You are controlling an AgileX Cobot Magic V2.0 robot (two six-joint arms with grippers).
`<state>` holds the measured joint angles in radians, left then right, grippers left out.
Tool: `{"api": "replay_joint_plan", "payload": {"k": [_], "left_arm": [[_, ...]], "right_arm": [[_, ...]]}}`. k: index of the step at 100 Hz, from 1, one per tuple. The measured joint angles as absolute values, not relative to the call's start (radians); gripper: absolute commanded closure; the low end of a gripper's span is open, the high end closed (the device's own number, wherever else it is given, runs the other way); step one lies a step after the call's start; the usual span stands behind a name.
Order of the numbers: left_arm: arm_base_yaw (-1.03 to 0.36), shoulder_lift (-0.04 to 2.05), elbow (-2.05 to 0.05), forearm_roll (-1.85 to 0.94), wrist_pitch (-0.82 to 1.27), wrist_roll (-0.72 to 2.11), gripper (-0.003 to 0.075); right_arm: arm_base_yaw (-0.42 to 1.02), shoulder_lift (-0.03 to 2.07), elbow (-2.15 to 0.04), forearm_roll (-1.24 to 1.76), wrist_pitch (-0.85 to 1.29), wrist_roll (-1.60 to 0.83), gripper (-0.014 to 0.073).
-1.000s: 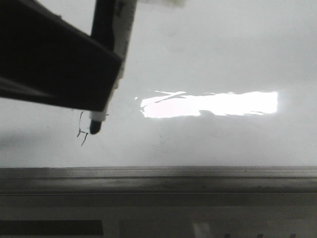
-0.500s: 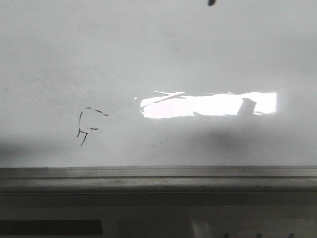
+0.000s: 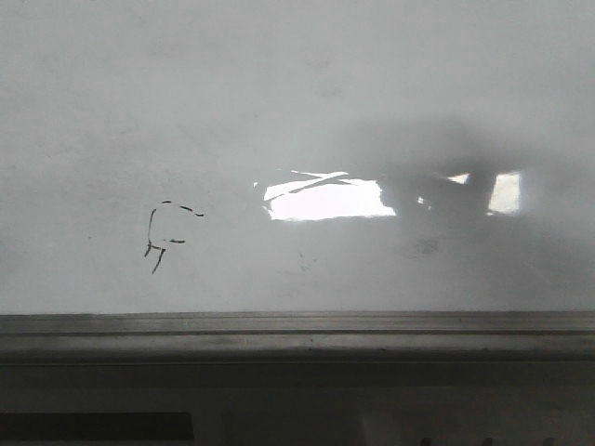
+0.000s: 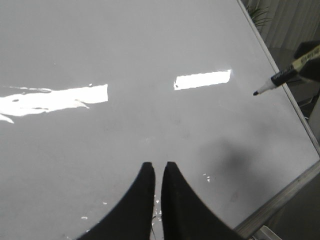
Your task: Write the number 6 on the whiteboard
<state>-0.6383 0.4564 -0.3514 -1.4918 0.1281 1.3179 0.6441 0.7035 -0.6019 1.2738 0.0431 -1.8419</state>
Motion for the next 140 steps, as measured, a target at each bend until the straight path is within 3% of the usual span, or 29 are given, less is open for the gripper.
{"api": "replay_joint_plan", "payload": {"k": [116,127,140], "left_arm": [[-0.638,0.455,-0.335,-1.496,0.142,1.313,0.0741],[-0.638,0.455,-0.335,-1.496,0.142,1.313,0.0741],[-0.638,0.455,-0.335,-1.496,0.144,1.313,0.0741]], "right_arm": [[0.69,0.683,-0.573,1.381,0.23,-1.846,0.0636],[0.692,0.657,-0.556,1.238,0.23,-1.77,0.0636],[0.709,0.619,-0.549,0.846,0.206,-1.424,0.0636]]}}
